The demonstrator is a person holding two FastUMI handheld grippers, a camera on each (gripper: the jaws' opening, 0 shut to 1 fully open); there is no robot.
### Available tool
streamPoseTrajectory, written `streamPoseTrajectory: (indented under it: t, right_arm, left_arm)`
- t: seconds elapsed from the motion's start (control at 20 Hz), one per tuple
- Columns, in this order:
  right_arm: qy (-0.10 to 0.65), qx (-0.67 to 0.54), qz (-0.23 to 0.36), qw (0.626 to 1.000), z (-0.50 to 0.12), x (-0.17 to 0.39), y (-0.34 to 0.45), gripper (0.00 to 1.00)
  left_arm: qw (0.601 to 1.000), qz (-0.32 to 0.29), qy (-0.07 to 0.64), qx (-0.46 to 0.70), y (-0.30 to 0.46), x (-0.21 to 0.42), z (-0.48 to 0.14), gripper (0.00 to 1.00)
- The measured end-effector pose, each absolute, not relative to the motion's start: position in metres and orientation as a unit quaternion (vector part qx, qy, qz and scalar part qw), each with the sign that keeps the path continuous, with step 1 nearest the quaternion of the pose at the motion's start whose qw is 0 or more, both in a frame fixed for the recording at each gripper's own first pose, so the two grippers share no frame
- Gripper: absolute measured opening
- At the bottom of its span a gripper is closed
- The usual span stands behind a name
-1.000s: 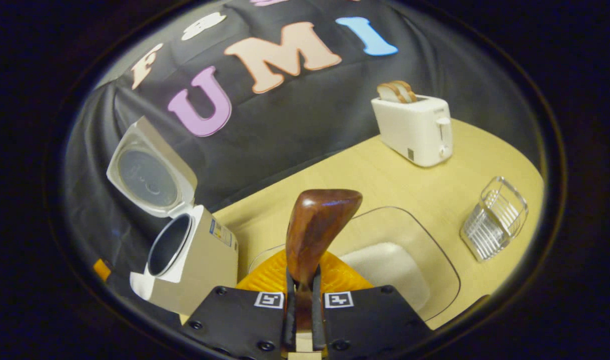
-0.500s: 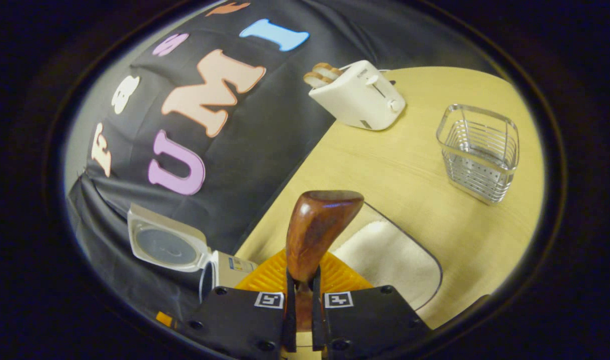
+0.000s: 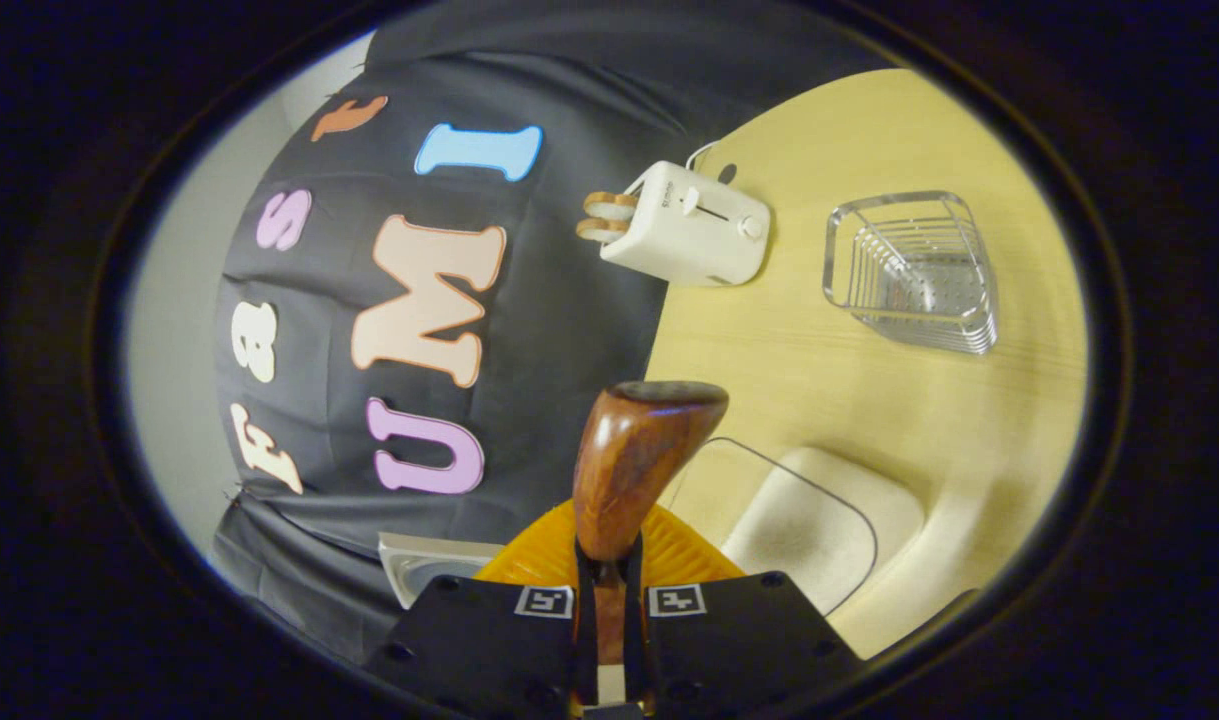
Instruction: Close the left gripper, press the button to open the rice cooker; take a wooden spoon from the chopstick holder with the right hand, scoop a spoonful of rice and pour it into the rice cooker, then put the wooden spoon back into the chopstick holder.
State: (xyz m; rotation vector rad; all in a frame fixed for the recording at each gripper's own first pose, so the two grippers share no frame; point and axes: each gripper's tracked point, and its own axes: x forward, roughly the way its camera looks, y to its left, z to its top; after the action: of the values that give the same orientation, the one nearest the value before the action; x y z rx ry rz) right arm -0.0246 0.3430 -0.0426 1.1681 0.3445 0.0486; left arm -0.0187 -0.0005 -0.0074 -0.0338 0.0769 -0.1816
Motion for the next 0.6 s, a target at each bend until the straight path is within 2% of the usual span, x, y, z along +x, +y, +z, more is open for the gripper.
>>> streamPoseTrajectory:
  t: [0.3, 0.4, 0.6]
  right_arm:
    - [0.15, 0.574, 0.076, 0.801, 0.001, -0.027, 0.396, 0.13]
    - [0.156, 0.561, 0.097, 0.807, 0.012, -0.026, 0.426, 0.12]
    - [0.169, 0.516, 0.139, 0.828, 0.031, -0.018, 0.492, 0.15]
  left_arm:
    - [0.996, -0.081, 0.036, -0.024, 0.001, -0.02, -0.007, 0.94]
    - [0.996, -0.074, 0.038, -0.029, 0.002, -0.021, -0.007, 0.94]
    - [0.997, -0.059, 0.042, -0.038, 0.006, -0.024, -0.009, 0.94]
